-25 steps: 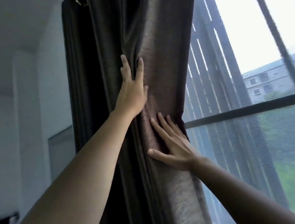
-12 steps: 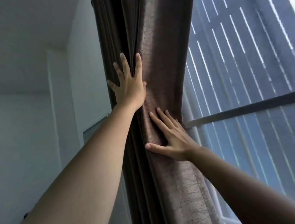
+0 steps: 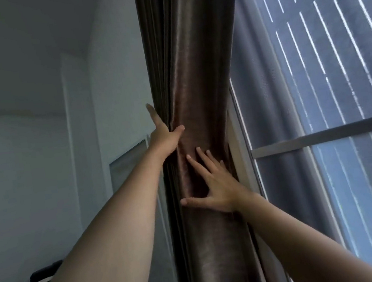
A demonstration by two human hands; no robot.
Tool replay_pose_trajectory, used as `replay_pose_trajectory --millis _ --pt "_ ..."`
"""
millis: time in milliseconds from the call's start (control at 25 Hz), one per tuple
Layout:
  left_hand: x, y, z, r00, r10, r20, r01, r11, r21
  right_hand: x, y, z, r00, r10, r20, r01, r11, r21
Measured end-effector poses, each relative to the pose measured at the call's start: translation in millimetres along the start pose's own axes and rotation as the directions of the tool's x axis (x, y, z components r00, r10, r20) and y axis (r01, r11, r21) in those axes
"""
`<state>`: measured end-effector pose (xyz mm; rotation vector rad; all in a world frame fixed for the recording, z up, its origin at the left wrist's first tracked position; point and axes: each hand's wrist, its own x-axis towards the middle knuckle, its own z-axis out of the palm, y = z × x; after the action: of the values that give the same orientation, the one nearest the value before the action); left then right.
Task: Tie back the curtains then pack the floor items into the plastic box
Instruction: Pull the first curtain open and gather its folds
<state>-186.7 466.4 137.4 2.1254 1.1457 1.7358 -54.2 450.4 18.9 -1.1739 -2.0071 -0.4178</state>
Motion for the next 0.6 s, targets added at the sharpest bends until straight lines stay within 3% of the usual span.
replay_pose_trajectory --millis 240,600 --pt "8 -17 1 0.988 -0.011 -0.153 0.044 0.975 0.217 24 1 -4 0.985 0.063 0.159 -0.054 0.997 -0.063" --pt "-62 -67 19 0.998 -0.060 0.005 0.059 0.986 0.155 -2 -9 -30 0.967 0.152 0.206 -0.132 0.986 -0.105"
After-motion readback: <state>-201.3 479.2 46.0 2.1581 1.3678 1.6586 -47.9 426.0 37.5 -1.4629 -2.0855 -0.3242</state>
